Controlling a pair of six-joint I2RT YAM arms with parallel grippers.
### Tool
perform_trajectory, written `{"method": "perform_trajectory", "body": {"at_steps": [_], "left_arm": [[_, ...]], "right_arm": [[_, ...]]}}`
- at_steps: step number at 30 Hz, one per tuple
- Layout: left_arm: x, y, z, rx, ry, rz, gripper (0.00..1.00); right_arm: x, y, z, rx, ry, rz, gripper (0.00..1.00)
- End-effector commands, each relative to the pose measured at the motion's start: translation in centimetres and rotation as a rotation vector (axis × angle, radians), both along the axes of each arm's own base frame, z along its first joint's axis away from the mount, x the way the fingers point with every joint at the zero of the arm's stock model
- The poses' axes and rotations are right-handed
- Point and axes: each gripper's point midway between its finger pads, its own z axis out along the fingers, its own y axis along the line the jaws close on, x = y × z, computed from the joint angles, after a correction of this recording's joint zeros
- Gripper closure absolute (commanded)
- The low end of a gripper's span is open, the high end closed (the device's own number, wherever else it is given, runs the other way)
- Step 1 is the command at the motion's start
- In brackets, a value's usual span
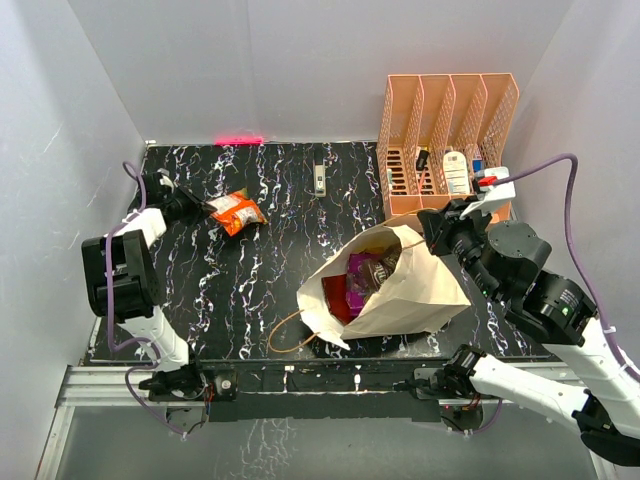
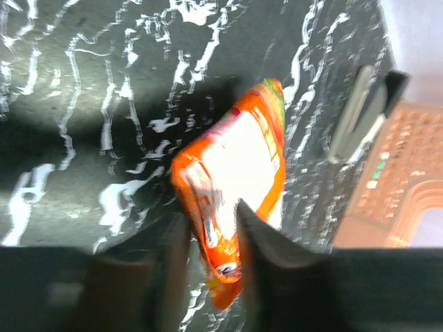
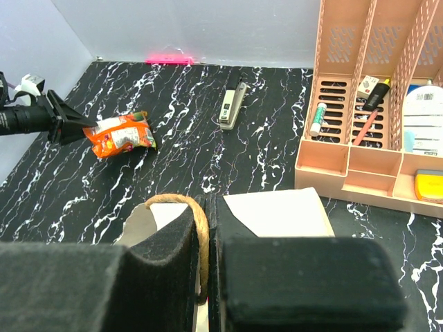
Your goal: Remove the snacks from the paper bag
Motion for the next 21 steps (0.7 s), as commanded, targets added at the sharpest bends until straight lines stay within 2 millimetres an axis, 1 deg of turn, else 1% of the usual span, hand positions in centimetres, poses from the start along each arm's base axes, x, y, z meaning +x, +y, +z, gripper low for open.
{"method": "perform_trajectory", "body": {"at_steps": [1,2,4,6,7,9,10,12,13,15,18,19,21], "left_arm": [[-0.3,1.7,2.3,0.111,-0.012,0.028,0.56],[-0.4,1.8,3.2,0.159,-0.029,0.019,0.48],[-0.7,0.9,5.4,0.305,-0.066,-0.005,0.35],[-1.2,-1.4,8.1,0.388,-0.142,-0.077,0.29],[-1.8,-2.6,9.2,0.398,-0.173,-0.109,0.26],[-3.5,-4.5,10.6,0.358,-0.218,-0.155,0.23],[-4.6,-5.1,10.7,0.327,-0.222,-0.171,0.23],[-7.3,-6.8,12.9,0.259,-0.285,-0.217,0.21],[-9.0,-7.7,13.1,0.226,-0.298,-0.243,0.21],[-12.1,-9.3,15.0,0.174,-0.353,-0.285,0.21],[-16.6,-11.1,17.1,0.074,-0.404,-0.315,0.25],[-18.4,-12.1,18.5,0.017,-0.446,-0.339,0.27],[-20.8,-13.7,20.4,-0.093,-0.504,-0.376,0.29]], "right_arm": [[-0.4,-0.4,2.8,0.084,-0.062,-0.003,0.92],[-0.4,-0.4,2.9,0.088,-0.064,-0.001,0.92],[-0.6,-0.5,3.2,0.098,-0.069,0.003,0.92],[-0.6,-0.6,3.4,0.104,-0.074,0.000,0.92],[-0.7,-0.6,3.5,0.105,-0.077,0.000,0.92],[-0.7,-0.6,3.6,0.106,-0.079,0.003,0.92],[-0.8,-0.6,3.7,0.109,-0.081,0.008,0.92],[-0.9,-0.6,3.7,0.112,-0.084,0.013,0.92],[-1.0,-0.6,3.7,0.113,-0.084,0.014,0.92],[-1.1,-0.8,3.8,0.119,-0.089,0.011,0.92],[-1.2,-0.8,3.8,0.125,-0.095,0.017,0.92],[-1.2,-0.7,3.8,0.127,-0.097,0.019,0.92],[-1.1,-0.6,3.9,0.128,-0.098,0.022,0.92]]}}
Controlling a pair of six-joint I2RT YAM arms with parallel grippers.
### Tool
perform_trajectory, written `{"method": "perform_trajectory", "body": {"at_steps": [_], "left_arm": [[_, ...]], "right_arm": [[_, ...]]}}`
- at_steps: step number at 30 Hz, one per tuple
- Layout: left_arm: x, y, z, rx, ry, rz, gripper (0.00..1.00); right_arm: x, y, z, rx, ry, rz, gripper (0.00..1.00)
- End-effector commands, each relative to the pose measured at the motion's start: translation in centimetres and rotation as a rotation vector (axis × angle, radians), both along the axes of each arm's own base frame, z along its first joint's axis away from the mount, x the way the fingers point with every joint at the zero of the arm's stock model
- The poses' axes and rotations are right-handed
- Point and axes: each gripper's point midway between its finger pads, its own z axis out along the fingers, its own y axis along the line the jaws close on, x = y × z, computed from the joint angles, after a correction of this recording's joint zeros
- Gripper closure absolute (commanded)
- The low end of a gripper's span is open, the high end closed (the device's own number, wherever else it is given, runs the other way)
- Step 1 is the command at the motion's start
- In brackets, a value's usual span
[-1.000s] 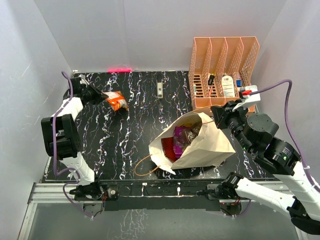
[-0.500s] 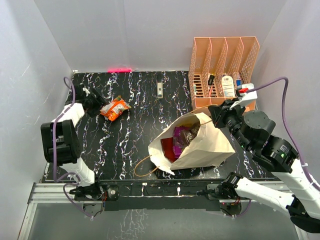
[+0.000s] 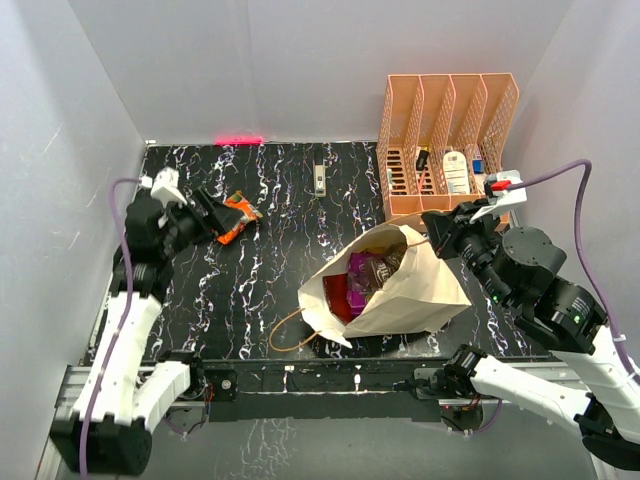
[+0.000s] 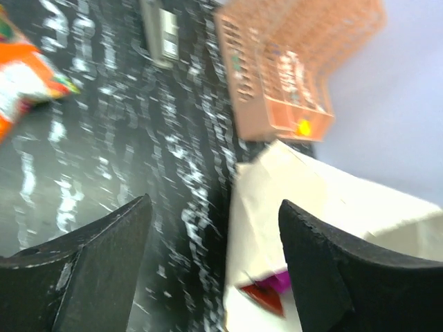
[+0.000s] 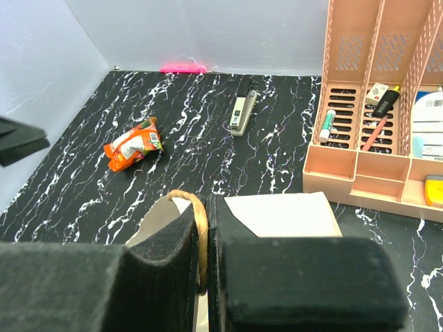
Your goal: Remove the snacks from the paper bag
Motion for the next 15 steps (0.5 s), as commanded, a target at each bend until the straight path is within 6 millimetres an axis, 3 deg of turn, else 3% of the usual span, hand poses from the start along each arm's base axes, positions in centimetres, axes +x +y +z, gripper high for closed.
{"method": "perform_trajectory", "body": {"at_steps": [1,6,10,14,15], "left_arm": [[-6.4,-4.3,3.3,-0.243,-0.032,-0.188,0.29],[-9.1,-6.4,6.4,-0.369,-0.087,-0.272,0.30],[-8.9,-8.3,5.8,-0.361,-0.057,-0.331,0.30],[-9.3,-12.4,5.0,-0.308,-0.053,-0.405,0.32],[-10.5,-14.4,4.9,-0.286,-0.051,-0.454,0.33]], "right_arm": [[-0.1,-0.2,2.9,0.087,-0.073,-0.004,0.92],[0.2,-0.2,2.9,0.071,-0.078,-0.013,0.92],[0.4,0.0,2.9,0.072,-0.077,-0.013,0.92],[0.5,0.3,3.1,0.081,-0.077,-0.008,0.92],[0.5,0.2,3.2,0.084,-0.078,-0.009,0.92]]}}
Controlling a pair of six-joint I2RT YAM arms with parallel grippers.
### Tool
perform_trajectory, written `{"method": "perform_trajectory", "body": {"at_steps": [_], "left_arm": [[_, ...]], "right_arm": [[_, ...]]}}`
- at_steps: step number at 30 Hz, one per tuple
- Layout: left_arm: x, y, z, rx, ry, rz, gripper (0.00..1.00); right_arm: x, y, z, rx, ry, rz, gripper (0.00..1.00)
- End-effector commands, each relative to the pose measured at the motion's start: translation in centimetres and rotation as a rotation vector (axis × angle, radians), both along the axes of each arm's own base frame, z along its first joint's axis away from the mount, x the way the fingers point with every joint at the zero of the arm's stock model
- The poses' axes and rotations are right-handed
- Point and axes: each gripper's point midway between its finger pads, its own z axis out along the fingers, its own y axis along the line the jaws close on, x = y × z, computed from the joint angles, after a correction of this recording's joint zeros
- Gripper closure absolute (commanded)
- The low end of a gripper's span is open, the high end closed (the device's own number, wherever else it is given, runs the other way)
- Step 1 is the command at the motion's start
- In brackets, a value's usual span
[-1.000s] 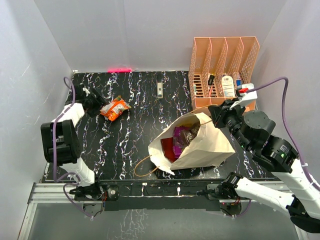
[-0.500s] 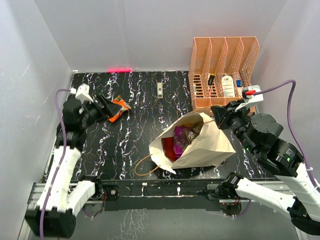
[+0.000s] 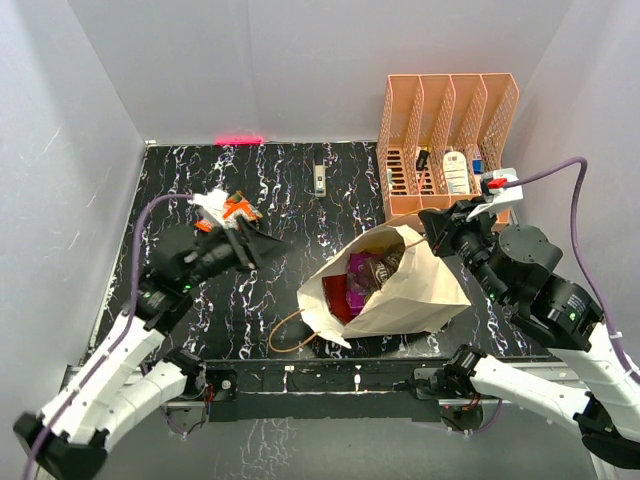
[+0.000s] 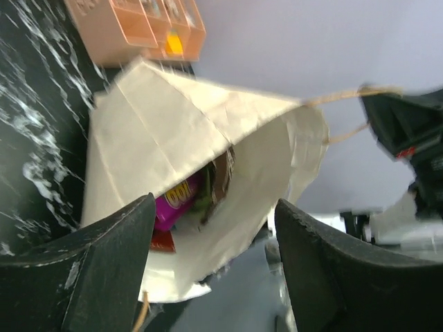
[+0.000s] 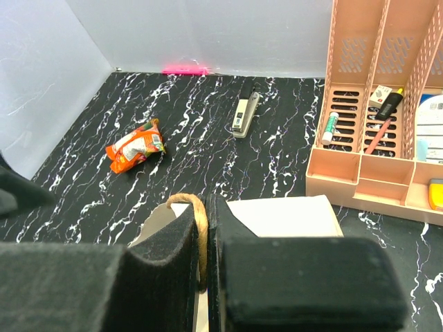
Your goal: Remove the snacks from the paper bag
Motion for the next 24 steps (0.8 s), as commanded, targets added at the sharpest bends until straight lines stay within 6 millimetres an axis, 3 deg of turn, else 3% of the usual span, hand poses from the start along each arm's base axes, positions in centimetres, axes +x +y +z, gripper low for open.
{"method": "perform_trajectory", "body": {"at_steps": [1,5,10,18,24], "left_arm": [[-2.6,-6.2,0.4,0.047,-0.064,-0.121,0.34],[-5.2,-11.5,-1.2,0.173,-0.126,-0.109,0.37],[-5.8,-14.9,-2.7,0.221,-0.106,-0.082,0.43],[-3.8,-16.5,-3.8,0.250,-0.092,0.005,0.50],[-3.0,-18.2,-4.2,0.269,-0.073,0.022,0.44]], "right_arm": [[0.2,-0.1,3.1,0.084,-0.075,-0.013,0.92],[-0.1,-0.4,3.6,0.093,-0.078,-0.017,0.92],[-0.6,-1.1,4.0,0.105,-0.083,-0.020,0.92],[-0.8,-1.0,3.6,0.101,-0.076,-0.010,0.92],[-0.8,-0.9,3.5,0.105,-0.080,-0.005,0.92]]}}
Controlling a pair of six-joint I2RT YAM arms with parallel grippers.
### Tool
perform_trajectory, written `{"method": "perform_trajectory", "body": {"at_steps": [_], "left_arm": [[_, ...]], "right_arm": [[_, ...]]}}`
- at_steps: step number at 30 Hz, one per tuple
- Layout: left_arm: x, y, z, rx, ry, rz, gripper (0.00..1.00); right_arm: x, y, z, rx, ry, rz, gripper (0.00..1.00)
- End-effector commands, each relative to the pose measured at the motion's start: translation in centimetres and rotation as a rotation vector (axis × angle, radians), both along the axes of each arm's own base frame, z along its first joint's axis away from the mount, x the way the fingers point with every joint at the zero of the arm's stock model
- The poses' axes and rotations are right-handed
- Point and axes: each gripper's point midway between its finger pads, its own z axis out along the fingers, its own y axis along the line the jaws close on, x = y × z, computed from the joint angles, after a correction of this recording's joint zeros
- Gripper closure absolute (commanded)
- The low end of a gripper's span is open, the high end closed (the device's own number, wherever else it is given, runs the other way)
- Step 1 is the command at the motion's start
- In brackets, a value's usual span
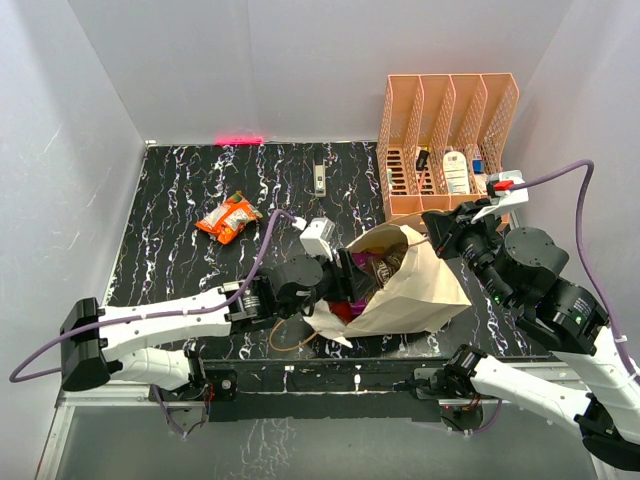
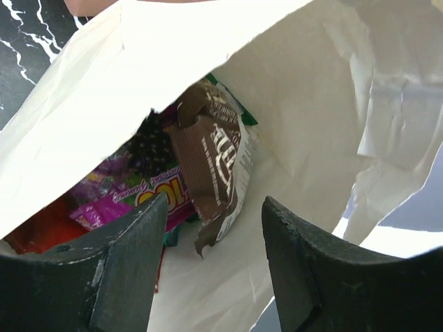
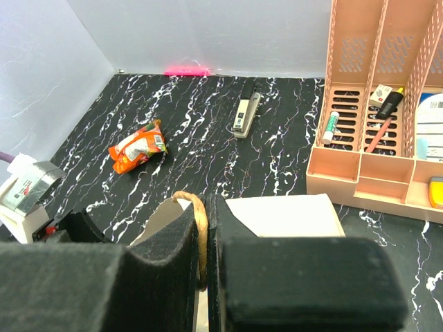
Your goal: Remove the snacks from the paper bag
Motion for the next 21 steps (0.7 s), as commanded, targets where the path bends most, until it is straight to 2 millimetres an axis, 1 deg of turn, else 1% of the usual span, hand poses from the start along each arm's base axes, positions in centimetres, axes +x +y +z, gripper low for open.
{"method": "perform_trajectory", "body": {"at_steps": [1,5,7,9,11,15,17,19,21], "left_arm": [[1.3,-1.5,2.3,-0.043,-0.022,0.056,0.44],[2.0,-2.4,1.4,-0.016,-0.011,0.076,0.44],[2.1,-3.0,1.5,-0.020,-0.014,0.066,0.44],[2.1,-3.9,0.8,0.000,-0.006,0.053,0.44],[2.1,-4.5,0.4,0.017,-0.002,0.042,0.47],[2.2,-5.1,0.4,0.024,-0.012,0.026,0.58],[2.3,-5.2,0.7,0.024,-0.024,0.024,0.66],[2.5,-5.1,1.0,0.032,-0.035,0.026,0.80],[2.7,-4.9,1.8,0.037,-0.047,0.034,0.91]], "right_arm": [[-0.4,-0.5,3.3,0.091,-0.077,-0.004,0.92],[-0.5,-0.5,3.4,0.096,-0.078,0.001,0.92],[-0.6,-0.5,3.4,0.099,-0.077,0.003,0.92],[-0.6,-0.6,3.4,0.102,-0.078,0.001,0.92],[-0.7,-0.6,3.5,0.103,-0.078,0.002,0.92],[-0.7,-0.5,3.5,0.103,-0.077,0.007,0.92],[-0.7,-0.5,3.2,0.100,-0.072,0.008,0.92],[-0.7,-0.5,3.1,0.100,-0.069,0.006,0.92],[-0.7,-0.7,3.1,0.101,-0.070,0.002,0.92]]}}
